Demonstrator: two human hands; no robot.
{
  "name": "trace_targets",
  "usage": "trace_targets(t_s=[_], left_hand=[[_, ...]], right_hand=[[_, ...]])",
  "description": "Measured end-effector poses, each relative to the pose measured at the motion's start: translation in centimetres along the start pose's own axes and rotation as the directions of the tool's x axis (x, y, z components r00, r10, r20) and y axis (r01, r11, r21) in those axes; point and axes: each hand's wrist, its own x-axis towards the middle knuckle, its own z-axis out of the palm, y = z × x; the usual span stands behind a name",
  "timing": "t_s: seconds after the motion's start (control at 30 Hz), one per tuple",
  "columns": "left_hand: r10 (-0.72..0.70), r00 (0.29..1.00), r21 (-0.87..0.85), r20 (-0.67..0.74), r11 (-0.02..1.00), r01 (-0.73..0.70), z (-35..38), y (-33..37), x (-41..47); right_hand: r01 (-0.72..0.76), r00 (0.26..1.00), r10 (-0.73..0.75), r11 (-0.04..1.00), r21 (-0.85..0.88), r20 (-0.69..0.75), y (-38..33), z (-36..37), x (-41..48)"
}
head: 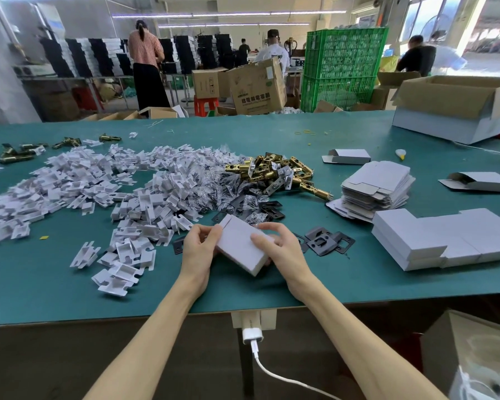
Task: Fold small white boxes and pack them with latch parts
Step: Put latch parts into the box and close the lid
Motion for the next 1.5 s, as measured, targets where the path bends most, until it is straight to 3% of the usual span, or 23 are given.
trace_targets(t_s=[0.17,0.53,1.0,1.2,1.5], left_hand=[[0.045,0.982,0.084,0.184,0.995,-0.061,0.1,0.6,-0.9],[0.07,0.974,0.087,0.215,0.992,-0.09,0.2,0.9,-1.2],[0.062,0.978,0.062,0.2,0.995,-0.076,0.2,1.2,-1.4],[0.046,0.978,0.024,0.202,0.998,-0.052,0.2,1.1,-1.3],[0.055,0.976,0.038,0.209,0.997,-0.064,-0.1,0.8,-1.1]], right_hand=[[-0.058,0.973,0.108,0.97,0.236,-0.206,-0.3,-0.6,0.1],[-0.048,0.967,0.117,0.957,0.287,-0.226,-1.1,-0.5,-0.4],[0.009,0.982,0.034,0.975,0.224,-0.188,-1.0,-0.4,-0.5],[0.054,0.977,-0.042,0.997,0.056,-0.209,-0.3,-0.3,-0.1],[0.056,0.971,-0.054,0.998,0.002,-0.235,0.3,-0.2,0.4]])
